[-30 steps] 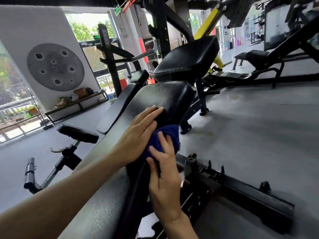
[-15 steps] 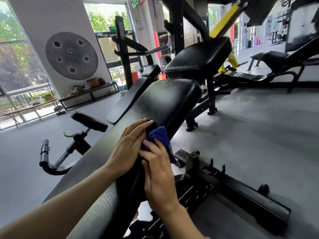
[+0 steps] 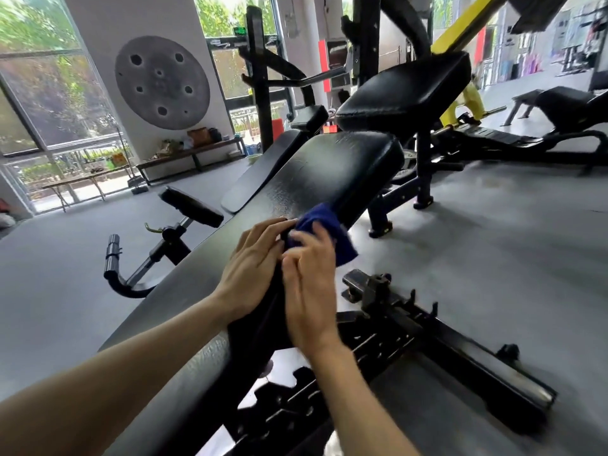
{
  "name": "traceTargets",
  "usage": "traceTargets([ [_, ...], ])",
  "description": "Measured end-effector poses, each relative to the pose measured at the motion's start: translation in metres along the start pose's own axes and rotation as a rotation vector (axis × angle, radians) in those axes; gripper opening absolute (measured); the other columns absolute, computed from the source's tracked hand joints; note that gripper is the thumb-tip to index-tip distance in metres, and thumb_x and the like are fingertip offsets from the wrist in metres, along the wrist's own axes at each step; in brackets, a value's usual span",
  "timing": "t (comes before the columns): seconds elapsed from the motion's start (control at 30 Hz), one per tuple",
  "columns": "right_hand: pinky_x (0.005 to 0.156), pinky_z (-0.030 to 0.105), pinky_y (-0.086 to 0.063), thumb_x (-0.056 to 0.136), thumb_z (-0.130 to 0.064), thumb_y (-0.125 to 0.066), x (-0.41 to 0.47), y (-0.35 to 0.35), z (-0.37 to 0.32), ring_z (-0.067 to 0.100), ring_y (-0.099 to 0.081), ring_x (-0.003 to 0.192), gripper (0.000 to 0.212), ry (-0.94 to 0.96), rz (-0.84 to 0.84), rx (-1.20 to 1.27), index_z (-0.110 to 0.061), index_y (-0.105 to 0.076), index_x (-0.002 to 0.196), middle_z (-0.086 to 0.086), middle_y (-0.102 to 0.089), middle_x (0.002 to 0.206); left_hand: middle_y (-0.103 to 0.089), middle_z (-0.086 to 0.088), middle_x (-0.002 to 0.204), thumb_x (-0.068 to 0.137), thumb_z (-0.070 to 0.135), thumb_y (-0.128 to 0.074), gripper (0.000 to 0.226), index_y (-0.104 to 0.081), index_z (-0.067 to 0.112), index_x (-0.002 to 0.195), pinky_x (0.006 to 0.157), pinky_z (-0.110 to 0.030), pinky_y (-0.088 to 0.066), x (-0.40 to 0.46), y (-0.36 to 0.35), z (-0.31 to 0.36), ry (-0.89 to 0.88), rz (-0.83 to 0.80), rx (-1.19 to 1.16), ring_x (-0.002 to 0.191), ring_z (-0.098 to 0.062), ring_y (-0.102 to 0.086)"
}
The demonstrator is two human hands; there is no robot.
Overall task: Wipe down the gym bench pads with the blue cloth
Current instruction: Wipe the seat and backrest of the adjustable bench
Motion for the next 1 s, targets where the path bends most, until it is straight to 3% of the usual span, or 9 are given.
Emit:
traceTargets([
  [0.17,0.120,0.039,-0.029,0.101,-0.006,-0.055,-0.042,-0.011,-0.012,0.020,-0.031,0.148,0.024,-0.082,0.003,0.086,-0.006,-0.062,0.125,-0.002,-0.053,0.143,-0.045,0.029,0.143,0.103,0.041,-0.034,0.041,-0.051,0.052,0.139,0.119,-0.038,-0.030,0.000,-0.001,-0.001,0.012,-0.029,-0.030,0.136,-0.001,-0.036],
  [0.3,0.118,0.028,-0.029,0.096,-0.012,-0.066,-0.010,0.006,-0.007,0.010,-0.034,0.145,0.051,-0.011,-0.024,0.006,-0.009,-0.049,0.143,-0.002,-0.044,0.151,-0.042,0.032,0.144,0.102,0.040,-0.034,0.041,-0.047,0.060,0.135,0.120,-0.036,-0.029,0.003,-0.002,-0.003,0.012,-0.019,-0.023,0.139,0.000,-0.033],
  [0.4,0.116,0.029,-0.027,0.092,-0.017,-0.070,0.040,0.018,0.003,0.016,-0.035,0.145,0.047,0.091,0.031,-0.207,-0.008,-0.056,0.136,0.003,-0.044,0.153,-0.040,0.034,0.145,0.101,0.043,-0.034,0.040,-0.046,0.059,0.136,0.119,-0.031,-0.028,0.003,-0.003,-0.004,0.013,-0.019,-0.011,0.139,0.002,-0.032],
  [0.53,0.100,0.032,-0.022,0.094,-0.028,-0.060,0.087,0.028,0.011,0.013,-0.031,0.148,0.028,0.133,0.104,-0.474,-0.020,-0.065,0.120,-0.009,-0.056,0.141,-0.035,0.038,0.148,0.102,0.048,-0.029,0.042,-0.041,0.058,0.141,0.114,-0.025,-0.025,-0.001,-0.005,-0.004,0.011,-0.057,0.001,0.142,0.006,-0.026],
  [0.7,0.119,0.047,-0.015,0.100,-0.022,-0.055,0.042,0.008,0.002,0.009,-0.024,0.150,0.022,0.016,0.104,-0.263,-0.021,-0.064,0.120,-0.010,-0.058,0.136,-0.038,0.029,0.153,0.101,0.037,-0.032,0.048,-0.045,0.046,0.147,0.122,-0.033,-0.025,-0.006,-0.003,-0.005,0.026,-0.065,-0.040,0.145,0.004,-0.027],
  [0.8,0.122,0.051,-0.017,0.102,-0.018,-0.052,-0.014,-0.018,-0.018,0.007,-0.021,0.151,0.025,-0.064,0.019,-0.055,-0.017,-0.062,0.125,-0.010,-0.055,0.140,-0.033,0.028,0.155,0.096,0.026,-0.033,0.055,-0.042,0.047,0.146,0.123,-0.026,-0.022,-0.033,0.004,-0.011,0.053,-0.118,-0.060,0.145,0.007,-0.024],
  [0.9,0.123,0.051,-0.017,0.103,-0.018,-0.052,-0.067,-0.031,-0.042,0.012,-0.019,0.153,0.029,-0.075,-0.090,0.022,-0.015,-0.060,0.131,-0.010,-0.051,0.146,-0.029,0.028,0.157,0.097,0.035,-0.031,0.051,-0.032,0.054,0.145,0.121,-0.019,-0.018,-0.084,0.018,-0.021,0.072,-0.149,0.005,0.145,0.010,-0.020],
  [1.0,0.126,0.047,-0.010,0.103,-0.019,-0.052,-0.070,-0.028,-0.053,0.015,-0.020,0.153,0.027,0.073,-0.232,-0.071,-0.015,-0.061,0.129,-0.007,-0.052,0.145,-0.028,0.025,0.160,0.100,0.056,-0.024,0.051,-0.031,0.050,0.150,0.124,-0.022,-0.015,-0.120,0.028,-0.027,0.128,-0.103,0.081,0.147,0.012,-0.015],
])
Point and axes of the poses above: each hand's wrist, its own x-axis towards the middle knuckle, its own y-axis out of the back of the hand, z = x × y, the point moved 9 cm from there along x, towards the middle knuckle
